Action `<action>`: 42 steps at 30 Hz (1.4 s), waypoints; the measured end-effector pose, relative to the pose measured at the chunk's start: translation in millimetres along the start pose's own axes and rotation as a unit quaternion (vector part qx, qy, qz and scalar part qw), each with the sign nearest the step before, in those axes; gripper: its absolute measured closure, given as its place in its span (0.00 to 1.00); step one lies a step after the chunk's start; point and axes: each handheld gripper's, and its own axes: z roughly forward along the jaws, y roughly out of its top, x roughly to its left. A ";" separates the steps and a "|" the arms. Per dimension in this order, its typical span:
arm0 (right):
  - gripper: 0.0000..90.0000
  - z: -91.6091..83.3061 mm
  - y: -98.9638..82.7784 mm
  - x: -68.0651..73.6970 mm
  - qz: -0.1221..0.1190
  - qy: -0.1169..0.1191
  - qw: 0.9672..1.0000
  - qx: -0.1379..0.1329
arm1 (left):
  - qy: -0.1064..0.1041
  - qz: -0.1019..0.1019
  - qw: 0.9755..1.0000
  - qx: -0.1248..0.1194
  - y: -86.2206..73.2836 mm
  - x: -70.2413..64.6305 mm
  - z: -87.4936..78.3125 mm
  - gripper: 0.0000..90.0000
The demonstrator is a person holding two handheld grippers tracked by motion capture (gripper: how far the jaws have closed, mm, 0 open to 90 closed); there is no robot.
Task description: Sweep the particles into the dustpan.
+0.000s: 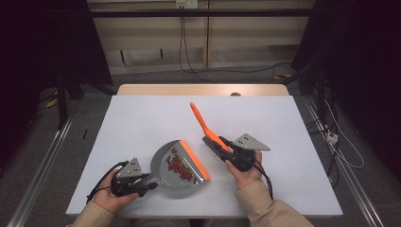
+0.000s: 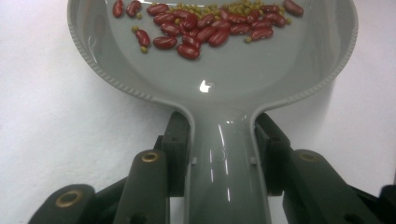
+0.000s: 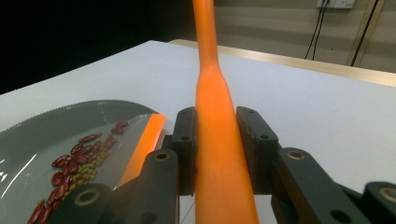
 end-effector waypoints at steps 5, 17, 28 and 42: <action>0.78 -0.9 0.8 -1.7 0.002 -0.001 1.000 0.001 | 0.016 -0.013 1.000 -0.013 -1.3 4.7 -3.3 0.71; 0.78 -10.3 0.3 -15.5 0.004 -0.013 1.000 0.001 | 0.073 -0.056 0.995 -0.031 -0.8 19.3 -12.2 0.71; 0.78 -20.9 -0.9 -27.8 0.008 -0.030 1.000 -0.003 | 0.150 -0.125 0.980 -0.036 -8.4 43.9 -13.0 0.70; 0.78 -20.7 -1.5 -27.2 0.007 -0.027 1.000 -0.001 | 0.212 -0.191 0.958 -0.019 -18.0 66.2 -9.8 0.70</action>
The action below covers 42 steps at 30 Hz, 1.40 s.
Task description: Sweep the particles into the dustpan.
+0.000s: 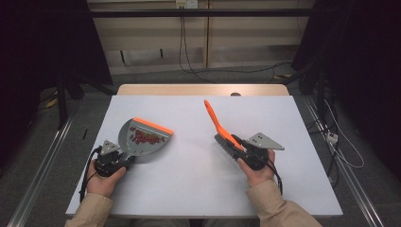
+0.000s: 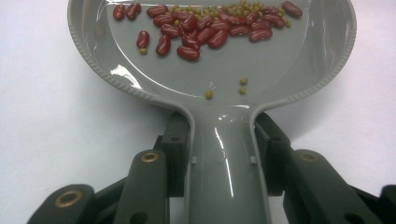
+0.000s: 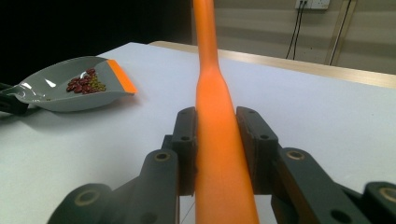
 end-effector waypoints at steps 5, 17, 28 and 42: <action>0.78 -0.8 -0.6 -0.8 0.001 -0.001 1.000 0.002 | -0.004 -0.009 1.000 0.002 -0.5 -2.2 1.5 0.70; 0.78 -10.2 -4.4 -11.8 0.006 -0.012 1.000 0.003 | -0.056 0.009 0.998 0.005 -3.5 -27.4 -8.2 0.52; 0.78 -17.5 -11.8 -19.0 0.024 -0.024 0.999 0.004 | -0.092 0.018 0.996 0.004 -7.9 -42.2 -12.7 0.38; 0.78 -16.0 -16.7 -19.7 0.031 -0.020 0.999 0.014 | -0.108 0.019 0.993 -0.036 -11.6 -36.1 -25.8 0.16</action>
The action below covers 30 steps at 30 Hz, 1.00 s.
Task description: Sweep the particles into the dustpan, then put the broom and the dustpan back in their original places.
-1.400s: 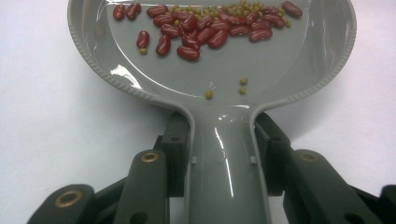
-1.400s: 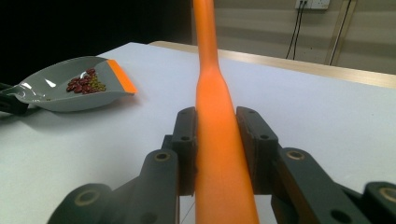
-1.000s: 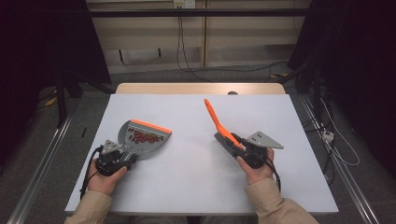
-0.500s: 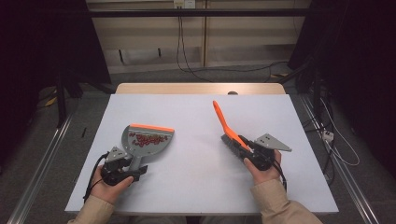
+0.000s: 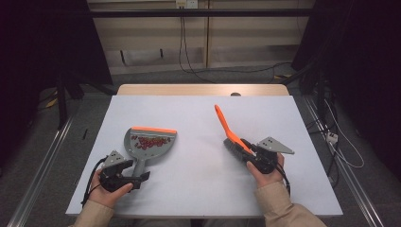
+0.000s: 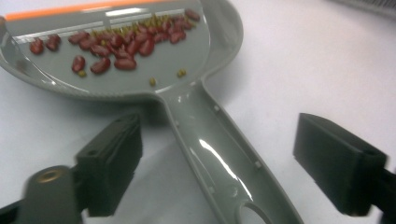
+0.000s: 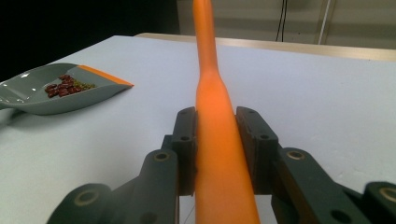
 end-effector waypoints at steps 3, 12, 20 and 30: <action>0.78 0.0 -0.5 -2.1 0.012 0.000 1.000 -0.004 | 0.011 -0.003 1.000 -0.020 1.3 3.3 -6.1 0.13; 0.78 -5.4 -2.8 -5.8 0.007 -0.008 1.000 -0.001 | 0.021 -0.007 0.999 -0.039 4.7 12.3 -10.3 0.12; 0.78 -9.6 -6.0 -12.9 0.021 -0.017 1.000 -0.002 | 0.020 -0.002 0.999 -0.049 6.4 14.5 -11.1 0.12; 0.78 -18.0 -10.2 -24.2 0.027 -0.047 0.999 0.006 | 0.024 -0.003 0.999 -0.047 5.7 14.4 -11.7 0.12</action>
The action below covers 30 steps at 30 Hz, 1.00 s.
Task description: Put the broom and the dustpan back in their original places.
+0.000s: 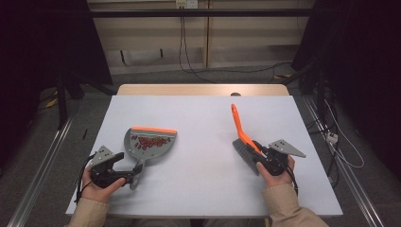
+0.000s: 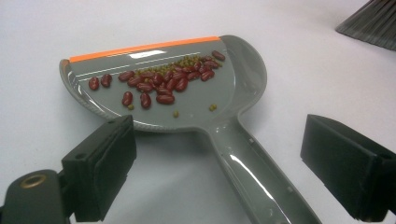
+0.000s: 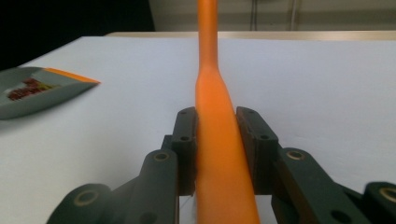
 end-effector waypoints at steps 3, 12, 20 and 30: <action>0.77 -4.9 -1.5 -4.1 0.006 -0.005 1.000 0.006 | 0.000 0.001 1.000 0.001 -0.5 0.6 0.2 0.12; 0.68 -18.0 -6.4 -7.6 -0.018 -0.012 0.999 0.042 | -0.002 0.003 1.000 0.003 0.6 -0.9 0.4 0.12; 0.55 -24.1 -11.2 -10.6 -0.016 -0.009 0.998 0.068 | -0.004 0.006 1.000 0.003 1.9 -2.7 1.4 0.12; 0.31 -39.4 -15.0 5.0 -0.066 -0.019 0.993 0.098 | -0.007 0.007 1.000 -0.003 1.0 -1.8 -0.2 0.12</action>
